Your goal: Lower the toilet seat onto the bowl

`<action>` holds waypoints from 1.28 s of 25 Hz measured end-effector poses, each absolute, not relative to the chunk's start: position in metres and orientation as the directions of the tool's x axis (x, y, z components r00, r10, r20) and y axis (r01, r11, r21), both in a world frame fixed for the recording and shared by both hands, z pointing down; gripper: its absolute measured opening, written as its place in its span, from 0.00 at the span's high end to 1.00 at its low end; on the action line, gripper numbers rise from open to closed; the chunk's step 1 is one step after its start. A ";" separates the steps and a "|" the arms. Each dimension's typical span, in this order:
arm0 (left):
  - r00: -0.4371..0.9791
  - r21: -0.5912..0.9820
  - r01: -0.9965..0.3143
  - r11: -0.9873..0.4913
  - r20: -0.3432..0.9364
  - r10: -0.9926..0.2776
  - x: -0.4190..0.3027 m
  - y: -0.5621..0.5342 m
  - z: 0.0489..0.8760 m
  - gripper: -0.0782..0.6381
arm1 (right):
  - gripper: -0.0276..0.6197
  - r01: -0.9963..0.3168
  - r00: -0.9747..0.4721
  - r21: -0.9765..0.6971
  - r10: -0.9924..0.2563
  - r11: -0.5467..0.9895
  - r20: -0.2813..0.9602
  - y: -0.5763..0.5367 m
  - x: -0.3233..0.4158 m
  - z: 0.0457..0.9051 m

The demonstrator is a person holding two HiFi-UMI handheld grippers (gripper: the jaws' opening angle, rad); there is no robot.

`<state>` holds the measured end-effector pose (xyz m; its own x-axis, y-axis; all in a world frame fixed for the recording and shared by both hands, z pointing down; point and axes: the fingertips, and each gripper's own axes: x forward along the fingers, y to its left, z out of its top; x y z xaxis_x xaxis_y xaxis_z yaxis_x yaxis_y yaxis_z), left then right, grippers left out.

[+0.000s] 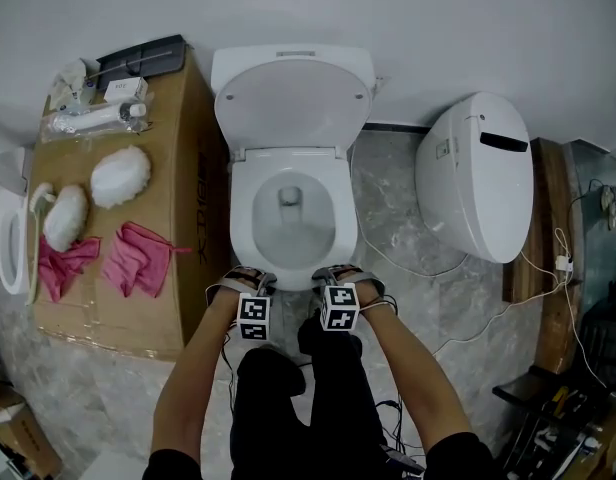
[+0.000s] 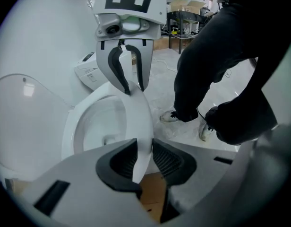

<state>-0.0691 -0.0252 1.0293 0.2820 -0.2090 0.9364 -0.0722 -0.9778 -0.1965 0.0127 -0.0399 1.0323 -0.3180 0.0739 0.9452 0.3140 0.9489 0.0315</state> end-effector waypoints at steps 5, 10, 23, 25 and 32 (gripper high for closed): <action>0.282 -0.177 -0.077 -0.981 0.940 -0.192 -0.068 -0.022 1.060 0.75 | 0.76 0.288 -0.307 -0.008 0.100 0.958 0.946 -0.037 0.014 1.062; 0.280 -0.168 -0.084 -0.982 0.942 -0.185 -0.067 -0.019 1.085 0.75 | 0.77 0.240 -0.311 -0.032 0.108 0.970 0.944 -0.035 0.015 1.087; 0.266 -0.150 -0.121 -0.981 0.948 -0.177 -0.068 -0.019 1.119 0.76 | 0.89 0.139 -0.304 -0.018 0.060 0.990 0.951 -0.049 0.010 1.116; 0.266 -0.147 -0.123 -0.981 0.948 -0.175 -0.068 -0.018 1.122 0.76 | 0.89 0.138 -0.297 -0.020 0.060 0.990 0.953 -0.048 0.012 1.121; 0.273 -0.126 -0.137 -0.982 0.949 -0.160 -0.067 -0.021 1.124 0.76 | 0.90 0.102 -0.319 -0.026 0.057 0.994 0.946 -0.052 0.008 1.124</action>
<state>-0.0673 -0.0210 1.1237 0.2734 -0.1598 0.9485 -0.1372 -0.9825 -0.1260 0.0078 -0.0520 1.1244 -0.3189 0.0569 0.9461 0.1016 0.9945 -0.0256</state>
